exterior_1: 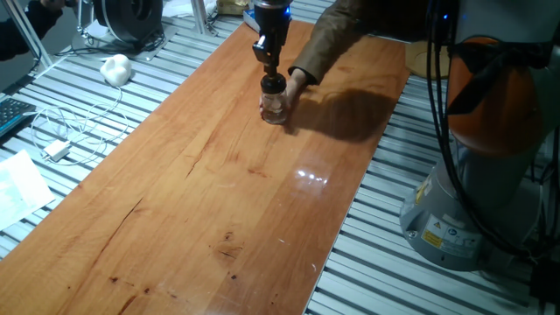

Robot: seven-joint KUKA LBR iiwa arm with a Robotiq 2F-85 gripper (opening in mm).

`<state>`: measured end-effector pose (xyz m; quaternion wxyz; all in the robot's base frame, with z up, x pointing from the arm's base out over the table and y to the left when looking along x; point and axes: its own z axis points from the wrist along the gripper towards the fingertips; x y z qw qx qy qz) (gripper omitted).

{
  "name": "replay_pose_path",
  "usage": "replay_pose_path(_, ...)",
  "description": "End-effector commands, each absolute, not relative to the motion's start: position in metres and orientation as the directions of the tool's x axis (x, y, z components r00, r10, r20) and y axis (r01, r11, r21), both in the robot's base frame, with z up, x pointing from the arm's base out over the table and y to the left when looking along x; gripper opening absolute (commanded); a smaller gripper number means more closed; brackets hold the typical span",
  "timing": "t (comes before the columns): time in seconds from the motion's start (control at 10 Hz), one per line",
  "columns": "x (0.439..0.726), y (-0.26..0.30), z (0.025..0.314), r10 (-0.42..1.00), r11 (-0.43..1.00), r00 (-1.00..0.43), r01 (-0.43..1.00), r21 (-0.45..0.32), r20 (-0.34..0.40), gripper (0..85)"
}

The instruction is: Screw the lid onto the jar

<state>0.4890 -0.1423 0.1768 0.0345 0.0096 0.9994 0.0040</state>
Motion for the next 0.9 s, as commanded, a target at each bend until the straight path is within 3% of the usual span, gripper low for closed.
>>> replay_pose_path(0.0,0.4890,-0.1422,0.1766,0.026,1.000,-0.997,0.025,0.004,-0.071,0.0)
replay_pose_path(0.8,0.4896,-0.1443,0.1687,0.102,0.995,-0.991,0.103,-0.008,-0.087,0.0)
